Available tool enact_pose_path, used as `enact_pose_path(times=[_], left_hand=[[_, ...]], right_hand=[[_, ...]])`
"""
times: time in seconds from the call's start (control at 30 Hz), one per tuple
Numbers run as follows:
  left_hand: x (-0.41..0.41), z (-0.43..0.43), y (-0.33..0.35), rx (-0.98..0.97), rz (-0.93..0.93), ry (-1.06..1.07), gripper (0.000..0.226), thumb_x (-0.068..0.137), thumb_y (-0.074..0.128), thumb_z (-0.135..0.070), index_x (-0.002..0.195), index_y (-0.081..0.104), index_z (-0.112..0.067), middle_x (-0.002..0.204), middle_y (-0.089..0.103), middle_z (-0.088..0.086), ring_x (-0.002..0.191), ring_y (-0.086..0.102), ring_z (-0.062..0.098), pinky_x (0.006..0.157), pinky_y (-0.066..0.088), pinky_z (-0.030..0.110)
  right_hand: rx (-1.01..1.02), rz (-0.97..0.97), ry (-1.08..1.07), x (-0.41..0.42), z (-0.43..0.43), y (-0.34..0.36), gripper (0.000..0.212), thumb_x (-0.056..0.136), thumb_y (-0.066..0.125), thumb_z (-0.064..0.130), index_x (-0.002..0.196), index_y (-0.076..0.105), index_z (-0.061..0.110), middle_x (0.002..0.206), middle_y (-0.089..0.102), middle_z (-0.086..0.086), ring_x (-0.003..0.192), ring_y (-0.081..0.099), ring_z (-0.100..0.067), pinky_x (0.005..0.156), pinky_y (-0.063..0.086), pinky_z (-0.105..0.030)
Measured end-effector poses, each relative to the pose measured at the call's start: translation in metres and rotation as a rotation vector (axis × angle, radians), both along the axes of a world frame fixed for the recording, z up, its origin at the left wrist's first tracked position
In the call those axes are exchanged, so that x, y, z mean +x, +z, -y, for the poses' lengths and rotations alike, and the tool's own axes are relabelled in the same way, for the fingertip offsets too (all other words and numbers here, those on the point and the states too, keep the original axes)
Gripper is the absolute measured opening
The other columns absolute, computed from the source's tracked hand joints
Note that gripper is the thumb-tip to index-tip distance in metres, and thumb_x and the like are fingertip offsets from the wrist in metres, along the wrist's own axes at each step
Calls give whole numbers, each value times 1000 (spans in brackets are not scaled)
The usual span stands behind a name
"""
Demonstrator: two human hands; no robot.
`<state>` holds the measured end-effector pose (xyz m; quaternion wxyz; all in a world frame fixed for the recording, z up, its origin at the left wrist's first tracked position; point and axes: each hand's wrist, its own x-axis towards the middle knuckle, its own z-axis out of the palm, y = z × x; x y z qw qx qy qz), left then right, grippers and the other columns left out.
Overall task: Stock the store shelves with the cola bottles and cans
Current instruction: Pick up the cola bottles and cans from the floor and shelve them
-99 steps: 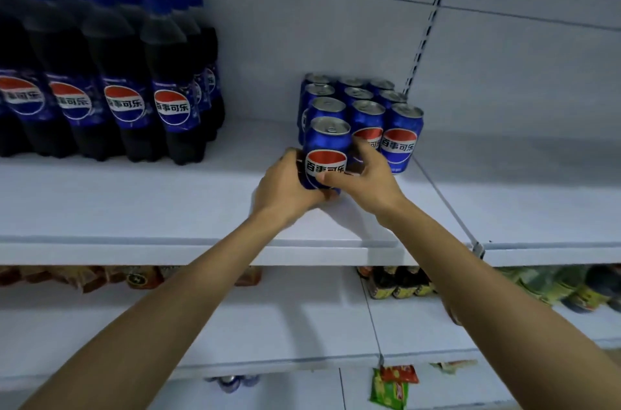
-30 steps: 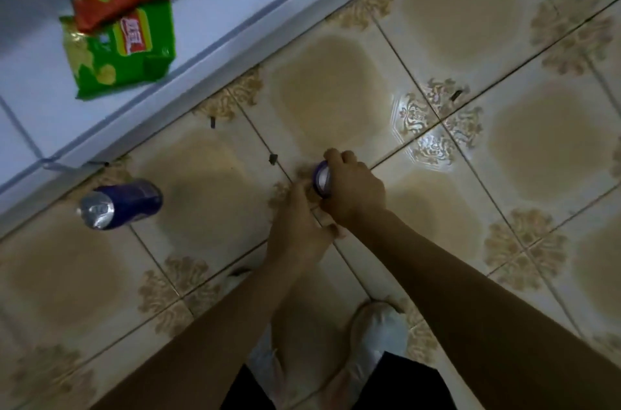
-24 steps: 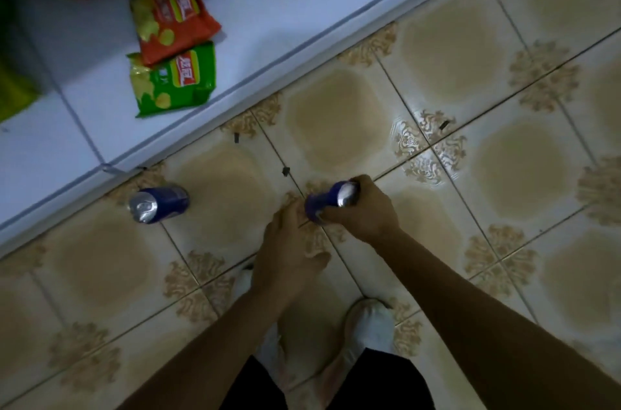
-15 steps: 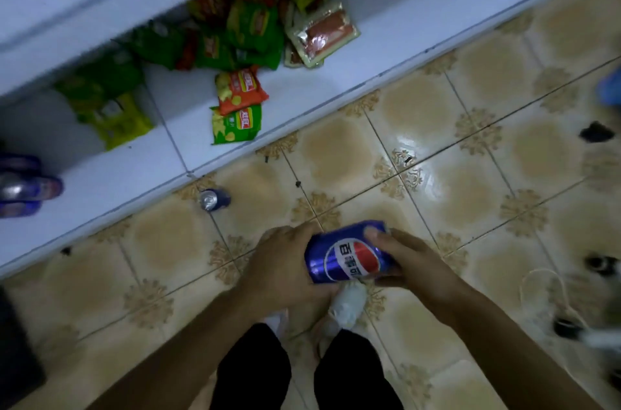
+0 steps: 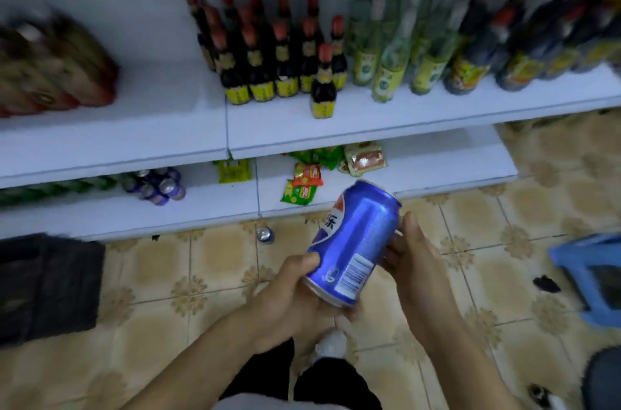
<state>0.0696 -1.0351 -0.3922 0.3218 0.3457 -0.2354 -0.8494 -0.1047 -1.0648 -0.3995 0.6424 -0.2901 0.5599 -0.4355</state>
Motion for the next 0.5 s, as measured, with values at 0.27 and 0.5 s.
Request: enact_pose_path(times=[0.27,0.5], left_hand=[[81,41,110,-599,667,467,39,56,70,-48,89,69,-27,81,73,-8,72,66,5,64,50,19],[202,101,172,-1129,1288,864,50,58,67,-55,102,63,-30,81,64,-27,84,59,-3,93,46,51]], right_hand=[[-490,-179,76,98,50,128,52,69,59,64,98,64,21,88,72,5,80,67,-9,70,53,-21],[-747,-149,243,241,100,204,66,58,88,47,112,56,26,99,71,8,89,69,-8,69,55,-20]])
